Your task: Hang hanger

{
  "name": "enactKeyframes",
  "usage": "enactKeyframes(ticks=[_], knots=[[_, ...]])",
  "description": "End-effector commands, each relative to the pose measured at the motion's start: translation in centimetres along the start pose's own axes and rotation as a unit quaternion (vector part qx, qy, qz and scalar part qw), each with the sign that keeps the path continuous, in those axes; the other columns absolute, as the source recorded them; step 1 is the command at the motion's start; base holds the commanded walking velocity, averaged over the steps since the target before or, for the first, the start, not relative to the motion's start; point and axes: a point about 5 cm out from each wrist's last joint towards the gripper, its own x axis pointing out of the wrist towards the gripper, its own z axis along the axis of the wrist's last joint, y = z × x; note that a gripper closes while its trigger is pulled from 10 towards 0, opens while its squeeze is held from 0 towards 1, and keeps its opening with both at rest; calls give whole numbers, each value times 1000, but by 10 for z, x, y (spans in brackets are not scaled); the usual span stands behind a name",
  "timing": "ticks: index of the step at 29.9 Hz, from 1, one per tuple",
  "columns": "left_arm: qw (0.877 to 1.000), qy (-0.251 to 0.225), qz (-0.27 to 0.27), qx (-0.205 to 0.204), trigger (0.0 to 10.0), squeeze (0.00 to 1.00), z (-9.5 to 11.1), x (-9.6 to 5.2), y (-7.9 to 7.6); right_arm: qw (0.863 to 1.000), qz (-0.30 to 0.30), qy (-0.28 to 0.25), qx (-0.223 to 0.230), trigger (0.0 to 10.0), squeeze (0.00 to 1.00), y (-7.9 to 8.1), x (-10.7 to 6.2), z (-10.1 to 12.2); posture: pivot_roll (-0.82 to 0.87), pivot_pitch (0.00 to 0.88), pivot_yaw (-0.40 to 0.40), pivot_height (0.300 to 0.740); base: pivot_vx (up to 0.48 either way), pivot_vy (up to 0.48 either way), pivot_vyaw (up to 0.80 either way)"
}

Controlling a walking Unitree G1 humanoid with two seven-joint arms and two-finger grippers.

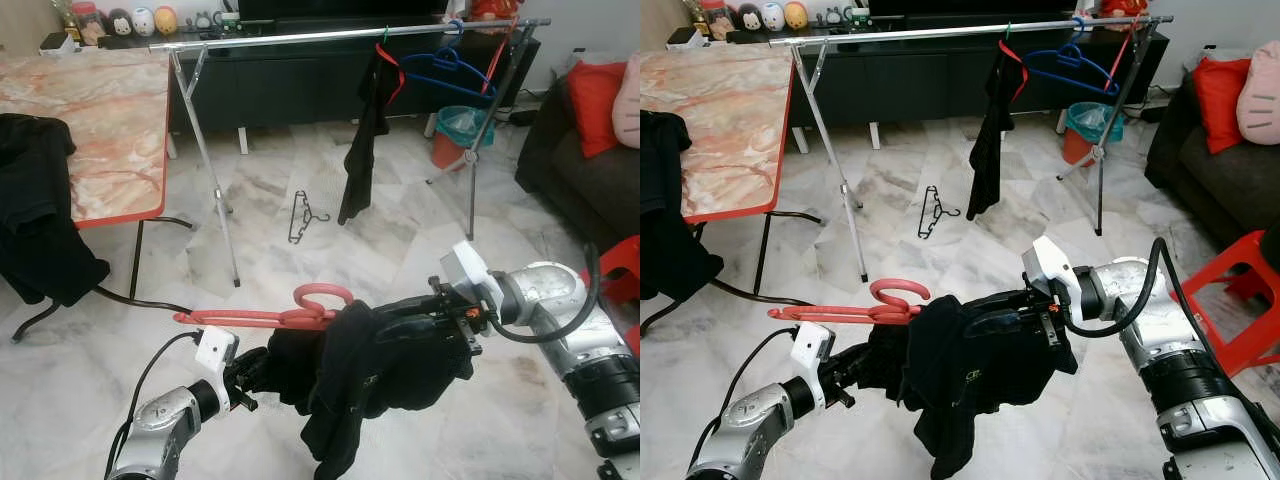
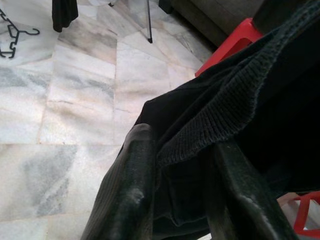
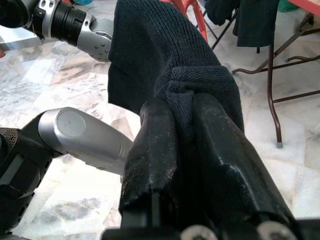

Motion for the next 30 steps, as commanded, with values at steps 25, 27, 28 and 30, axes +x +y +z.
enactKeyframes(ticks=[25, 27, 28, 30], knots=[[1000, 12, 5, -13, 0, 0, -11, -10, 0, 1000, -3, -8, -20, 10000, 0, -3, 1, 8, -2, 61, -68, 740, 0, 0, 0], [1000, 12, 10, -16, 0, 0, -13, -13, 1, 1000, -4, -8, -17, 10000, 0, -3, 2, 6, 2, 60, -67, 740, 0, 0, 0], [1000, 14, 12, -15, 0, 0, -14, -14, 2, 1000, -4, -8, -17, 10000, 0, -4, 2, 6, 2, 58, -67, 740, 0, 0, 0], [1000, 18, 16, -15, 0, 0, -16, -17, 3, 1000, -5, -7, -16, 10000, 0, -4, 2, 5, 2, 58, -67, 740, 0, 0, 0]])
